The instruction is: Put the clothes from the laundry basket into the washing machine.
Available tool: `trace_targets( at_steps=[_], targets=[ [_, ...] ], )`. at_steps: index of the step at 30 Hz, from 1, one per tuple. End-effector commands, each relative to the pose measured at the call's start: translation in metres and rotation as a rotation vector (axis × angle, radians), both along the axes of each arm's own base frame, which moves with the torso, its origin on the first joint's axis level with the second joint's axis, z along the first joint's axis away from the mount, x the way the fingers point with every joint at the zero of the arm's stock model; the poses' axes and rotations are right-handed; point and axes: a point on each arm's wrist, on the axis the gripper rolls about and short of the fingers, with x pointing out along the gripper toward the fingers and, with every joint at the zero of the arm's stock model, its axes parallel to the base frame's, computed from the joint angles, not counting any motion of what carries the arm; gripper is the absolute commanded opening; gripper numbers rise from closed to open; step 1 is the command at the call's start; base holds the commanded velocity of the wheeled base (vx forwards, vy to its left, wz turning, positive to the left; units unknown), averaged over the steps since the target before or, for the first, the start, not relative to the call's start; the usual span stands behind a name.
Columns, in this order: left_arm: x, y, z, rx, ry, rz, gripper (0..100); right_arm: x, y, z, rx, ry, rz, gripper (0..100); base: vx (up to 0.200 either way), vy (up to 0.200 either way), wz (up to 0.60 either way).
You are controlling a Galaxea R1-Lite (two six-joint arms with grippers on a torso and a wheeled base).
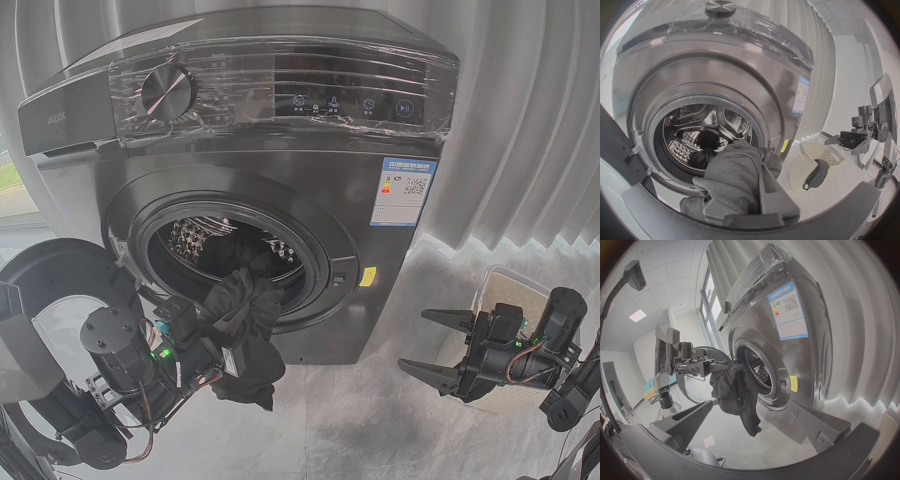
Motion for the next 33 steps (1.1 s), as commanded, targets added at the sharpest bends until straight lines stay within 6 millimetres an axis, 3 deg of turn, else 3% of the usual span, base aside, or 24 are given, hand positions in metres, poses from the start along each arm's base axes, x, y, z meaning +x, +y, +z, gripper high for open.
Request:
trace_targets(
  at_steps=[1,16,33],
  targets=[
    [0.0021,-0.0022,-0.006,0.012,0.018,0.0,0,-0.0001,0.0,-0.0003,-0.001,0.001,0.001,100,0.0,0.0,0.0],
    [0.0026,-0.0026,-0.0103,0.028,0.029,-0.002,0,0.0002,0.0001,0.0001,0.0,-0.003,0.001,100,0.0,0.2,0.0],
    [-0.002,-0.0072,-0.0111,0.028,0.033,-0.023,0,0.0001,0.0001,-0.0007,-0.002,0.001,0.001,100,0.0,0.0,0.0]
  ],
)
